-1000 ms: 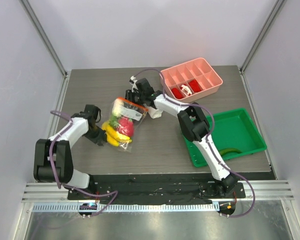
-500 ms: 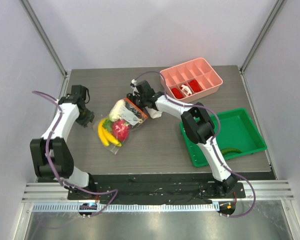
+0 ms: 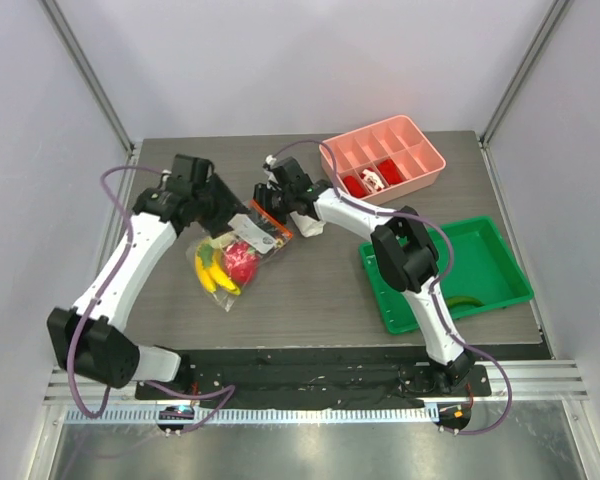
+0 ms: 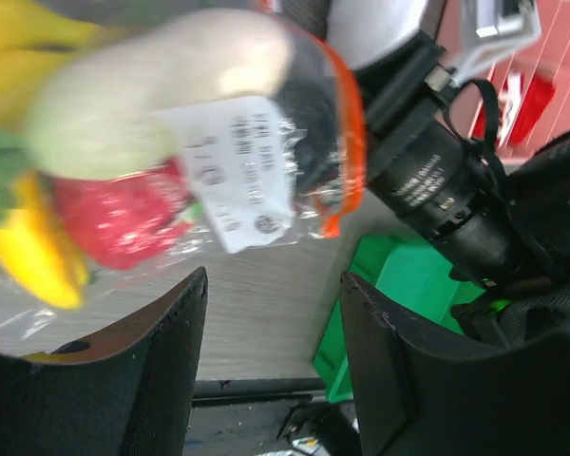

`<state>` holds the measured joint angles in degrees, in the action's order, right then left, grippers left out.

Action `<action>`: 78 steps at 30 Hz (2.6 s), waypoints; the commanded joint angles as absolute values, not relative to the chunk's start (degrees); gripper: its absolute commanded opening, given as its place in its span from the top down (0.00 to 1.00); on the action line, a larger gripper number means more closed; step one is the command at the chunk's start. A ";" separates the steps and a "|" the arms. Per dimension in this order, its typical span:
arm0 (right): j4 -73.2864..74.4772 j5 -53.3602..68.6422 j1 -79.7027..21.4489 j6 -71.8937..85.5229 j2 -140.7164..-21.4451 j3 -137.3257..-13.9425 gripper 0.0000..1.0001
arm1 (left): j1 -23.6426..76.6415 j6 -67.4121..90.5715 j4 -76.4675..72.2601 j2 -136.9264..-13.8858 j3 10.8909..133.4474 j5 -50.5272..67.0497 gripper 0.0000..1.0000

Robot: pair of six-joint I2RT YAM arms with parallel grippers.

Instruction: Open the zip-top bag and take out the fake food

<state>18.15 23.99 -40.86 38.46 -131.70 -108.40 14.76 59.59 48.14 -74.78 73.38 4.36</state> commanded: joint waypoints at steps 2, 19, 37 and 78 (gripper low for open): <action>10.22 28.65 -41.84 44.55 -124.46 -104.42 0.65 | 20.83 56.43 46.84 -80.85 83.93 3.43 0.42; 6.94 28.83 -41.75 47.20 -119.71 -98.00 0.99 | 24.43 56.95 53.70 -89.20 90.95 -4.31 0.52; 26.09 18.11 -40.52 28.57 -120.06 -102.04 0.59 | 24.96 55.55 52.03 -85.96 85.87 1.30 0.56; 40.61 7.03 -25.66 24.17 -98.10 -87.11 0.46 | 36.30 62.66 86.03 -123.04 129.62 -30.31 0.28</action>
<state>40.75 7.44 -24.86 25.63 -105.30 -89.12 35.79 62.06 75.11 -119.00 124.97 -24.08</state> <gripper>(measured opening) 0.541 0.677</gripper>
